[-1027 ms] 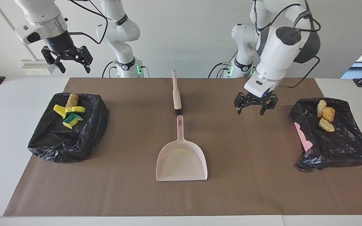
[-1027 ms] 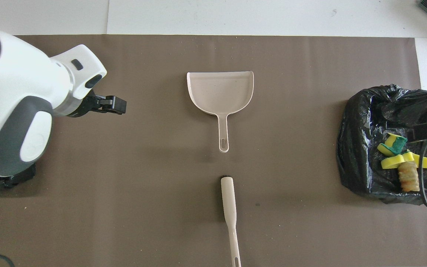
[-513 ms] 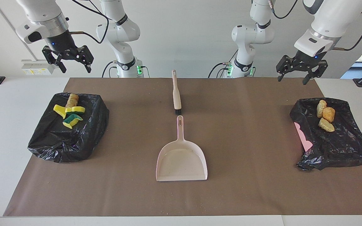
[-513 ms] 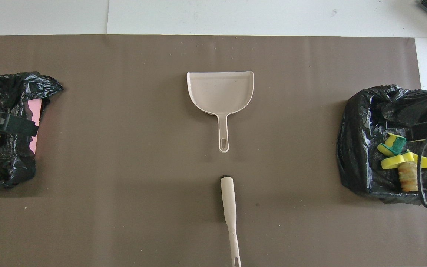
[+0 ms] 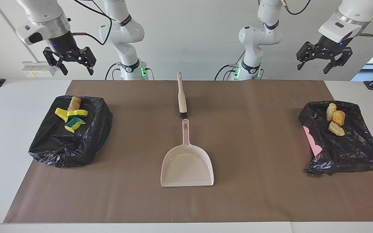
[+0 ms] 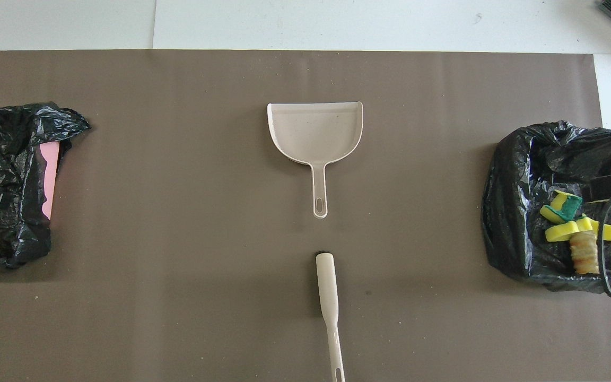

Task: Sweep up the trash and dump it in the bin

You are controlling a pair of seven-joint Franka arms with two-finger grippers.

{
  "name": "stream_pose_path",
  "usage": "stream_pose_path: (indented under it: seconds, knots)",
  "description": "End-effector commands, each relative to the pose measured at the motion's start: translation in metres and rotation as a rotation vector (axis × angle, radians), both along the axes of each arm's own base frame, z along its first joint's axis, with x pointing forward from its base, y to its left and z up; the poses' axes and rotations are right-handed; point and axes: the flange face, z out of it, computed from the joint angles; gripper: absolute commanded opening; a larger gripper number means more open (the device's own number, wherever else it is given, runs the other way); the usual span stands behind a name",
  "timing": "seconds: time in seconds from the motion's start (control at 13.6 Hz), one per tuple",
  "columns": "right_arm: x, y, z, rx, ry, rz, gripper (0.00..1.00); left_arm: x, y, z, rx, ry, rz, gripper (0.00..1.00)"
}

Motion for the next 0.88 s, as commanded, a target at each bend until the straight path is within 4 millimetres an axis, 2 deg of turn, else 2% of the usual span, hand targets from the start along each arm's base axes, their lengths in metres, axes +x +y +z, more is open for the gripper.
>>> stream_pose_path:
  seconds: [0.0,0.29,0.81]
  knots:
    - [-0.0022,0.0032,0.0025,-0.009,0.004,0.032,1.0,-0.0028,0.0111,0.0067,-0.004,-0.004,0.021,1.0]
    - [-0.003,0.0042,0.003,-0.007,0.006,0.04,1.0,-0.0033,0.0207,0.0073,0.002,-0.005,0.043,1.0]
    - [-0.0064,0.0041,0.0014,-0.006,0.01,0.037,1.0,-0.0044,0.0207,0.0082,0.002,-0.006,0.043,1.0]
